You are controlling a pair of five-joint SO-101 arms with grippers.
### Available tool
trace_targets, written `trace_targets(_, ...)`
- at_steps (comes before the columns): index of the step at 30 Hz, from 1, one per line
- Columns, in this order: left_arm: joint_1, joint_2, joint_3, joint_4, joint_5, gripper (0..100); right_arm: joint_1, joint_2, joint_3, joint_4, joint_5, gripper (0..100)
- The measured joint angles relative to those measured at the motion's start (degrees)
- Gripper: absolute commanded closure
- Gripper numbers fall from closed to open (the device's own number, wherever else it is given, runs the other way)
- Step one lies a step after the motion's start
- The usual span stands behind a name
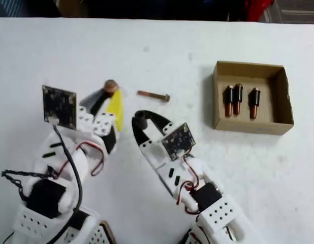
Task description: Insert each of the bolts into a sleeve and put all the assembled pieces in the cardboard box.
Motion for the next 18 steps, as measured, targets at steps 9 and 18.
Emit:
trace_targets(9, 6.07, -4.92, 9.41, -14.59, 0.97, 98, 0.00, 0.00, 1.41, 0.00, 0.00, 98.1)
trace_targets(18, 6.86, -12.04, 16.09, -16.00, 0.97, 98, 0.00, 0.00, 1.41, -2.37, 0.00, 98.1)
